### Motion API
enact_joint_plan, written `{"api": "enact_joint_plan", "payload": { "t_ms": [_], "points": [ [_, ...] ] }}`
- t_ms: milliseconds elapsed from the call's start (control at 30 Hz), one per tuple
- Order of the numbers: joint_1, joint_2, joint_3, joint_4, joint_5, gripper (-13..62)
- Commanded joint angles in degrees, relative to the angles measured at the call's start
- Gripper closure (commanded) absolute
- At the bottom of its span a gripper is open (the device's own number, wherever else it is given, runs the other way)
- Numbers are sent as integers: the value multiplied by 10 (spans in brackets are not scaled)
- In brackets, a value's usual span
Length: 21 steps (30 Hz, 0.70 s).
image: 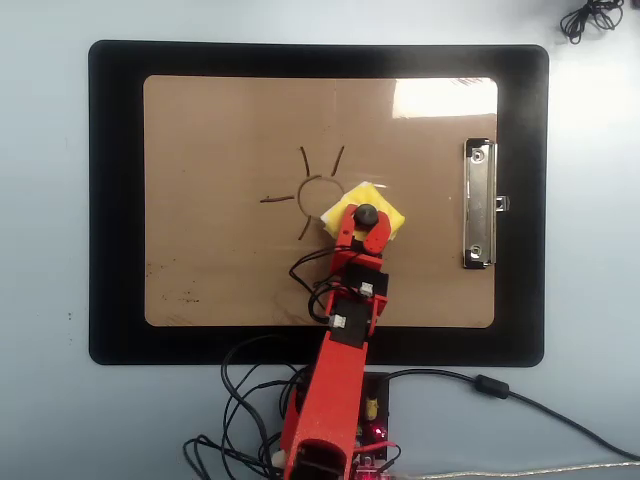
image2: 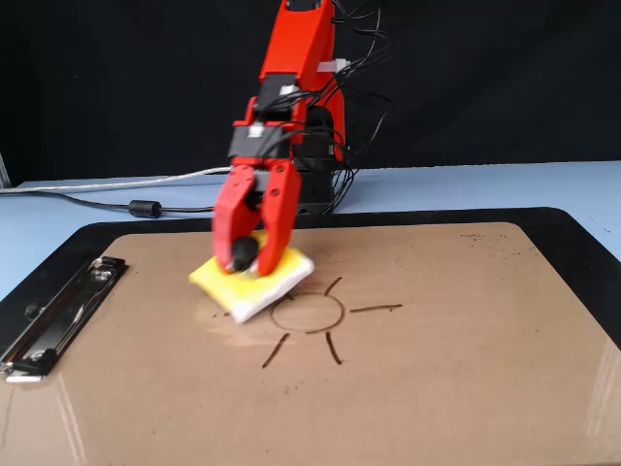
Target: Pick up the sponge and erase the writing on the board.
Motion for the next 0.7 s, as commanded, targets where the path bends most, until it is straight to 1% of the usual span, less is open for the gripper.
{"api": "enact_joint_plan", "payload": {
  "t_ms": [0, 100, 267, 333, 400, 567, 600, 667],
  "points": [
    [25, -12, -28, -1, 25, 573],
    [27, 6, -4, 5, 36, 573],
    [30, 120, 103, 4, 35, 573],
    [28, 125, 105, 1, 36, 573],
    [26, 82, 85, -4, 31, 573],
    [29, -69, -75, -16, 33, 573],
    [29, -82, -96, -15, 34, 573],
    [29, -69, -78, -5, 30, 573]
  ]
}}
